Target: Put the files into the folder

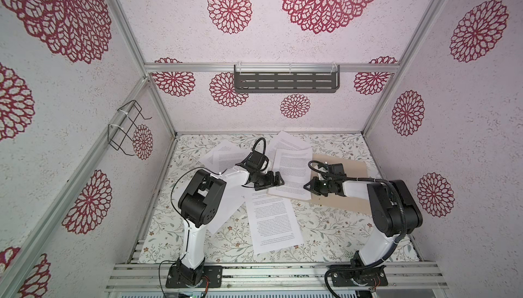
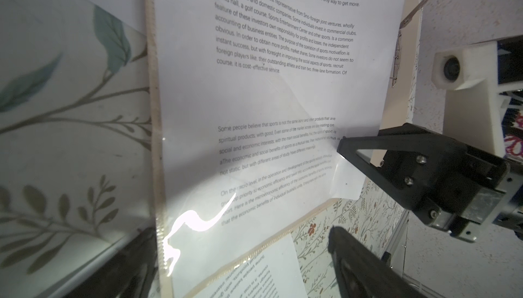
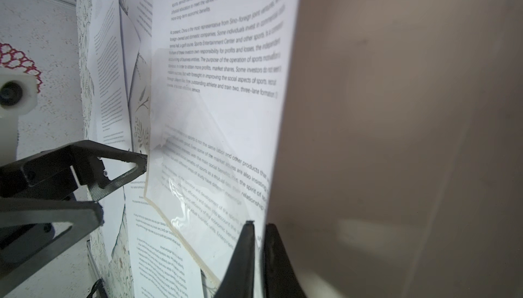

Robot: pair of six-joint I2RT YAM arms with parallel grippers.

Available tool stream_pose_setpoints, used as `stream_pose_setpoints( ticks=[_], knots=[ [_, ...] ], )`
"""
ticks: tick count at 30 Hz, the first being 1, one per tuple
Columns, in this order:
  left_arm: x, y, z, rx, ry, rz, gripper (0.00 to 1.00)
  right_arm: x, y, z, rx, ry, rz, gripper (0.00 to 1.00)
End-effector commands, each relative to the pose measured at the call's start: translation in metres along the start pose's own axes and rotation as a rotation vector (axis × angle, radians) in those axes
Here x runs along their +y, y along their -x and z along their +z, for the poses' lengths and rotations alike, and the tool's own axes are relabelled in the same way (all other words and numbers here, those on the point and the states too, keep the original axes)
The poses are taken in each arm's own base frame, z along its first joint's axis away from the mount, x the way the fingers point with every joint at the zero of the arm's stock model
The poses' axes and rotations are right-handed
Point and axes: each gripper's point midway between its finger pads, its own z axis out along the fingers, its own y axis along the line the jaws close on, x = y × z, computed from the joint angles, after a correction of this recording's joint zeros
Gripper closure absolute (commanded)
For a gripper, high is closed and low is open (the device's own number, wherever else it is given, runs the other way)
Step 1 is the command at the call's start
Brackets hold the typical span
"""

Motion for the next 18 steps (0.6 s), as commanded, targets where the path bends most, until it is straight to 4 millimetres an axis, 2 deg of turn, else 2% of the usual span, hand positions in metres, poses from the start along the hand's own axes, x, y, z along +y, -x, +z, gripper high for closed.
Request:
stream_pose_setpoints(
  ticks=[1,3,5,6,7,10,13,16,18],
  knots=[
    [0.013,-0.017,0.008,0.049,0.045,-0.025,0.03,0.011,0.007,-0.006,-0.035,0.019,-0.019,0.83],
    [0.012,-0.017,0.008,0.052,0.041,-0.026,0.03,0.011,0.008,-0.008,-0.042,0.016,-0.021,0.79],
    [0.010,-0.015,0.007,0.047,0.035,-0.023,0.03,0.012,0.011,-0.011,-0.057,0.005,-0.029,0.63],
    [0.007,-0.012,0.005,0.041,0.028,-0.020,0.03,0.013,0.013,-0.014,-0.064,0.002,-0.038,0.48],
    [0.002,-0.009,0.004,0.034,0.018,-0.013,0.03,0.015,0.014,-0.016,-0.070,-0.002,-0.046,0.03],
    [-0.015,0.003,-0.006,0.015,-0.018,0.004,0.03,0.027,0.024,-0.029,-0.107,0.005,-0.080,0.01],
    [-0.037,0.019,-0.027,-0.030,-0.043,0.046,0.03,0.040,0.038,-0.053,-0.193,-0.015,-0.130,0.01],
    [-0.069,0.035,-0.067,-0.108,-0.082,0.100,0.03,0.050,0.060,-0.089,-0.353,-0.065,-0.188,0.01],
    [-0.086,0.039,-0.091,-0.153,-0.104,0.129,0.03,0.054,0.076,-0.112,-0.443,-0.083,-0.172,0.01]
  ],
)
